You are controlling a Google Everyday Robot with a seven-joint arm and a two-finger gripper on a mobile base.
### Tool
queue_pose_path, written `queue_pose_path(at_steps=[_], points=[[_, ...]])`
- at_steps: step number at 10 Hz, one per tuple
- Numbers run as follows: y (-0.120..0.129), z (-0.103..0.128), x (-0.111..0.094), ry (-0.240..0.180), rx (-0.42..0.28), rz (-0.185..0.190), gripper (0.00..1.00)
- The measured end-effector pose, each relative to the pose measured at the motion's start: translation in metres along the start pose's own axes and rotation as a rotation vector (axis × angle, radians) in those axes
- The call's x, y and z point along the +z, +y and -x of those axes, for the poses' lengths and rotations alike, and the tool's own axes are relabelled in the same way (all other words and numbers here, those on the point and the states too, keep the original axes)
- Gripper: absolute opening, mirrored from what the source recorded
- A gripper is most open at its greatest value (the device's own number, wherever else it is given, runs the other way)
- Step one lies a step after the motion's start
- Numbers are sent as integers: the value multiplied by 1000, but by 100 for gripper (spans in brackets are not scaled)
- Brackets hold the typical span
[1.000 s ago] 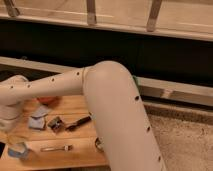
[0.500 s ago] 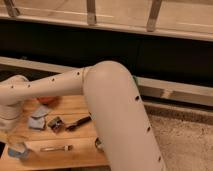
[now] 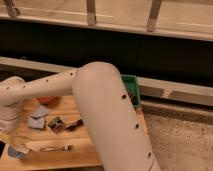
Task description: Place banana in plastic cup
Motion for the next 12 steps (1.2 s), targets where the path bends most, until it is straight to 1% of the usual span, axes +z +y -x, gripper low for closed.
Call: queue_pose_path(at_steps=[1,3,5,6,7,8,9,11,12], points=[[-2,-3,4,12,11,5,0],[-5,-9,14,23,30,23,0],[-6,-11,23,14,49,50,0],[-5,-11,27,13,51,58,3],[-3,-10,32,9,53,70,13],[-4,-10,36,4,56,83,25],[-5,-10,39,1,60,92,34],[-2,-8,44,-3,59,104,55],[-3,-8,44,-5,60,105,62]])
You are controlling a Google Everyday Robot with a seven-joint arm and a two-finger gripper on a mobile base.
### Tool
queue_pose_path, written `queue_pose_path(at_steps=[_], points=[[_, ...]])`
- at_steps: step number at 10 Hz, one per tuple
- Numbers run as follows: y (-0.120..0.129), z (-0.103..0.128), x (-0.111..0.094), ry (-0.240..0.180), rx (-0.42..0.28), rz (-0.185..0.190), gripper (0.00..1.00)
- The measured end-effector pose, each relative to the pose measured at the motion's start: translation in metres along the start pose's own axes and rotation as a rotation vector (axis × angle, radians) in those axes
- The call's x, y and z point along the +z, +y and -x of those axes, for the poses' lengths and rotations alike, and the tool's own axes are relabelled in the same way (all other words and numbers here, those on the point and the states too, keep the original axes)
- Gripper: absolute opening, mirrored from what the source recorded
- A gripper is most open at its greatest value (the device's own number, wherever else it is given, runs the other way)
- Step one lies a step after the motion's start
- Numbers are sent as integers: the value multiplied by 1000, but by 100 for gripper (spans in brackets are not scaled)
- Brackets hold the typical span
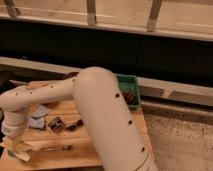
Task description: Place banana in plastic cup
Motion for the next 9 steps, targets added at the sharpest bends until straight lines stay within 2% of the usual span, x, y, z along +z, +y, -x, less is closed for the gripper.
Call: queue_pose_path(at_steps=[7,9], points=[[-3,0,-8,-10,6,-16,64],[-10,-1,-24,-16,17,-51,64]])
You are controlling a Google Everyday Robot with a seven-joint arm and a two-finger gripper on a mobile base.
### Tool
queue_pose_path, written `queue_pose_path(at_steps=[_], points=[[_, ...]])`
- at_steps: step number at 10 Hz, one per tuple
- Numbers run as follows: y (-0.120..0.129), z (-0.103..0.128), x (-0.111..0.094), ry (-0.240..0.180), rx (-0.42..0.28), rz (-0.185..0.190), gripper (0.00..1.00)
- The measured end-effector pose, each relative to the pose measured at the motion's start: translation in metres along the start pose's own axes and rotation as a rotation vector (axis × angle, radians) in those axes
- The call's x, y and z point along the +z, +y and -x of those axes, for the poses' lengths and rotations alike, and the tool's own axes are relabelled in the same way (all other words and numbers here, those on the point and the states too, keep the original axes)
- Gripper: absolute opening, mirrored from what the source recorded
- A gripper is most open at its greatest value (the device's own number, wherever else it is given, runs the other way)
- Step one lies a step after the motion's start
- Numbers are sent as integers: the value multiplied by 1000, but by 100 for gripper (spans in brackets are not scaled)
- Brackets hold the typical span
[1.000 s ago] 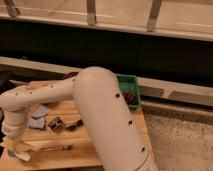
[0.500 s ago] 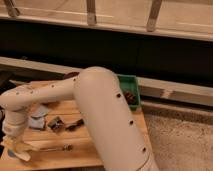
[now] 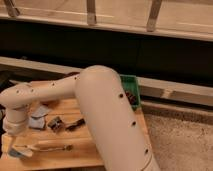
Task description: Place banana in plastic cup
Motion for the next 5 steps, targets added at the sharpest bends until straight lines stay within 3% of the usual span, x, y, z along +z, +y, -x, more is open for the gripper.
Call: queue_pose_path(at_steps=[2,4,5], points=[[-14,-2,-24,-8,19,-50,64],[-32,-6,-59,-51,57,-115,64],[-37,-8,-66,-63,70,-127,64]])
